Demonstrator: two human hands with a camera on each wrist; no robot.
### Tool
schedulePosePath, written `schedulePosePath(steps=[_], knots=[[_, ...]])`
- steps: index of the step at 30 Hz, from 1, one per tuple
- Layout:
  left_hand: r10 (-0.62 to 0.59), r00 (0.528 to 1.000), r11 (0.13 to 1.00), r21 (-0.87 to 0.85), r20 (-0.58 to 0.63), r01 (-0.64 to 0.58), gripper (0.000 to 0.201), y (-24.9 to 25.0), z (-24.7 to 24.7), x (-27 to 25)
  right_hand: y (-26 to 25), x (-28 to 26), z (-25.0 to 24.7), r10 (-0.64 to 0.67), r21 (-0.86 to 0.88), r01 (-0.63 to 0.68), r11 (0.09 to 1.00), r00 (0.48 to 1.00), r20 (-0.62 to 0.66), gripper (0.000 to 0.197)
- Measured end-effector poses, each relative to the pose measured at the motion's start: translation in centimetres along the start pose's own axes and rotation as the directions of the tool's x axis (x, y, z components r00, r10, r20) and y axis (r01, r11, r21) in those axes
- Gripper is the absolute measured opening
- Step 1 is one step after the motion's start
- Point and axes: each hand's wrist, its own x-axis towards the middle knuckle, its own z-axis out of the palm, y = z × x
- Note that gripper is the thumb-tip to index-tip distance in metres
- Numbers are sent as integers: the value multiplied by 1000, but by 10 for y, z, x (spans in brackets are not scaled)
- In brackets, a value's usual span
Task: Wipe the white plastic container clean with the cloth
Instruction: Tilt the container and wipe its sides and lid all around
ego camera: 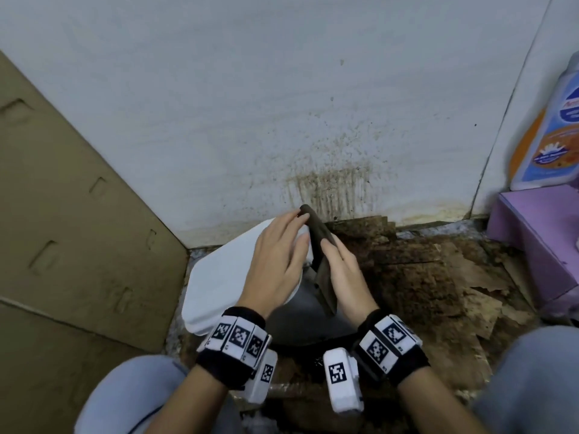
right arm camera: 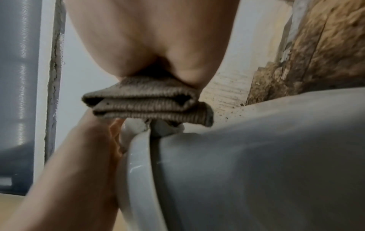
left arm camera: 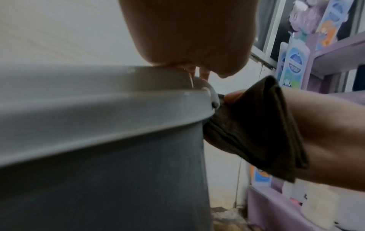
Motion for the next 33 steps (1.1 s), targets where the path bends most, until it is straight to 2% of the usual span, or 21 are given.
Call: schedulePosePath(steps=[3, 7, 10, 14, 17, 19, 26, 30, 33], knots=[[-22, 999, 996, 83, 40, 18, 53, -14, -7, -4, 1, -2, 14, 1, 72, -3, 997, 1000, 31, 28], [-52, 998, 995, 92, 38, 49, 54, -24, -16, -5, 14, 2, 23, 7, 121, 4, 993, 996, -92, 39], [-53, 998, 995, 83, 15, 52, 51, -31, -20, -9, 19, 1, 30, -66, 28, 70, 997, 991, -118, 40], [-53, 999, 997, 58, -6, 53, 51, -43, -22, -13, 26, -6, 54, -147, -106, 148, 983, 989, 17, 46], [-63, 998, 998, 25, -15, 63, 50, -48, -25, -15, 44, -8, 75, -206, -285, 226, 931, 974, 98, 51], [-71, 997, 997, 6, -31, 72, 50, -49, -27, -17, 51, -8, 83, -232, -377, 251, 891, 968, 95, 52], [-59, 996, 998, 2, -71, 59, 52, -56, -28, -18, 67, -2, 93, -324, -467, 293, 834, 946, 14, 50], [-60, 995, 998, 9, -82, 61, 51, -62, -29, -18, 80, 3, 87, -408, -582, 349, 735, 912, 32, 54], [-62, 995, 998, 10, -82, 63, 50, -64, -30, -18, 95, 10, 72, -419, -606, 338, 720, 908, 9, 54]])
